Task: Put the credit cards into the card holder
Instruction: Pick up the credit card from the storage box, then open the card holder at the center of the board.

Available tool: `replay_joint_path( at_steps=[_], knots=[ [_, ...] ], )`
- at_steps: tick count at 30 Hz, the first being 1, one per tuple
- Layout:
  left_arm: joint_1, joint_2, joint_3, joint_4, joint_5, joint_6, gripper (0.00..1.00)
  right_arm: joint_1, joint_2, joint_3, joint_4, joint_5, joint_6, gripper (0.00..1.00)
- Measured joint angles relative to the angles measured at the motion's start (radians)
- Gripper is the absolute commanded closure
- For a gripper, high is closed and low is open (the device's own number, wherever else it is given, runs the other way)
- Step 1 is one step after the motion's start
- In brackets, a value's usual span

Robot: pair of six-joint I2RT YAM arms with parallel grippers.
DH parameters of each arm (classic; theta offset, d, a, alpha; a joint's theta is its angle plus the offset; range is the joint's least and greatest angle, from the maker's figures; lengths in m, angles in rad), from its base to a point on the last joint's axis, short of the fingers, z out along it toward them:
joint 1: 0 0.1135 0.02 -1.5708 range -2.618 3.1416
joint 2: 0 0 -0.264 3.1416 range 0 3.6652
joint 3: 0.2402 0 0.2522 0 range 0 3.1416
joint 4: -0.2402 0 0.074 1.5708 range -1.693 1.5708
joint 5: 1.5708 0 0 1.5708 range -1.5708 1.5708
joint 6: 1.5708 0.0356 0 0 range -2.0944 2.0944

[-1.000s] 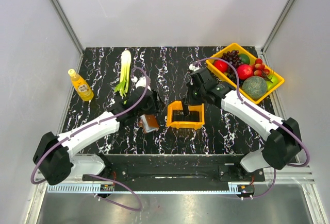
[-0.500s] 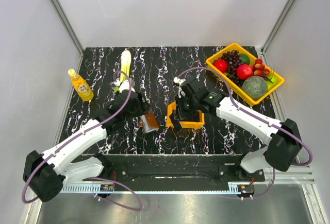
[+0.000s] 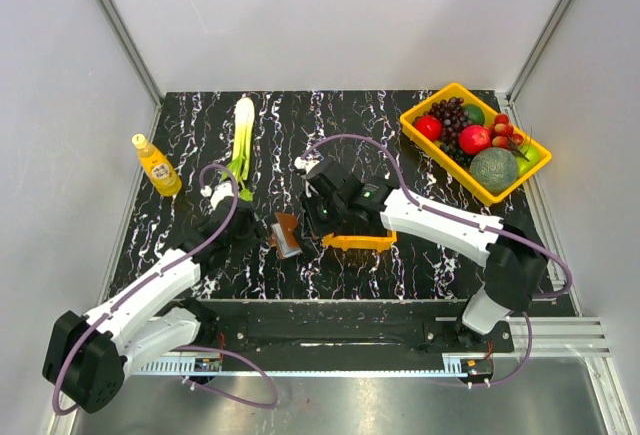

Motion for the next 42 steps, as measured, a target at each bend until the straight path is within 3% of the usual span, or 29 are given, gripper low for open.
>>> replay_joint_path(
  at_steps=[14,27,30,37,42],
  knots=[
    [0.008,0.108,-0.039,0.143,0.086,-0.003,0.27,-0.002,0.025,0.000,0.003,0.025,0.011,1.00],
    [0.008,0.301,-0.022,0.215,0.085,0.014,0.28,-0.002,0.025,0.000,0.024,0.022,0.011,1.00],
    [0.008,0.312,-0.015,0.230,0.085,0.014,0.37,-0.002,0.025,0.000,0.024,0.021,0.011,1.00],
    [0.008,0.336,-0.007,0.245,0.082,0.029,0.74,-0.002,0.025,0.000,0.026,0.021,0.011,1.00],
    [0.008,0.344,-0.006,0.243,0.081,0.034,0.78,-0.002,0.025,0.000,0.027,0.021,0.011,1.00]
  ],
)
